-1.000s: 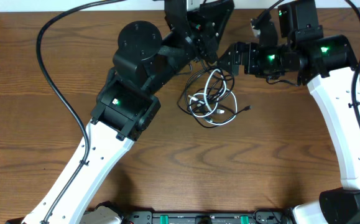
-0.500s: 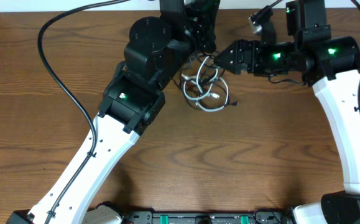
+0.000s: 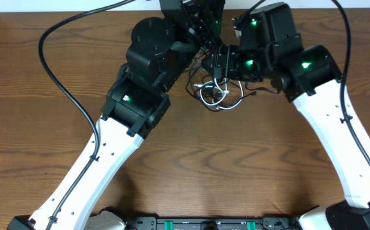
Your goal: Untangle cables
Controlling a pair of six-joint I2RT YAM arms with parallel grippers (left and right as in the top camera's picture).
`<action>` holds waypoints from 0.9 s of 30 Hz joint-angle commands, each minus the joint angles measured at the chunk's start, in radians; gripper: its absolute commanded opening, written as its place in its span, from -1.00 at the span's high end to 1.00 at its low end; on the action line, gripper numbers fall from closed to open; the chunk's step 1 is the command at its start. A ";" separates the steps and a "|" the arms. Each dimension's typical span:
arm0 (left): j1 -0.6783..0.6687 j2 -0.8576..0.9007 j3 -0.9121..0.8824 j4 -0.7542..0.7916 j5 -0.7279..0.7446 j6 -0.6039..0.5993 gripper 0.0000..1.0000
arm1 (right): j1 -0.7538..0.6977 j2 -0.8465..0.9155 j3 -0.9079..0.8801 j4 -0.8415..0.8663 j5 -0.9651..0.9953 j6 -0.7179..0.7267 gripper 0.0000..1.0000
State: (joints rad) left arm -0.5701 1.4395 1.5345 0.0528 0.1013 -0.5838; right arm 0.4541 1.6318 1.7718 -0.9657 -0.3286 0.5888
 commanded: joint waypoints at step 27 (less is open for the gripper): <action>0.186 -0.016 0.013 -0.296 -0.001 -0.075 0.85 | -0.103 -0.126 0.008 -0.074 0.329 -0.068 0.80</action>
State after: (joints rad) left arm -0.3866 1.4395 1.5345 -0.2611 0.0540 -0.6327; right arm 0.3664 1.5074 1.7718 -1.0294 -0.0113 0.5438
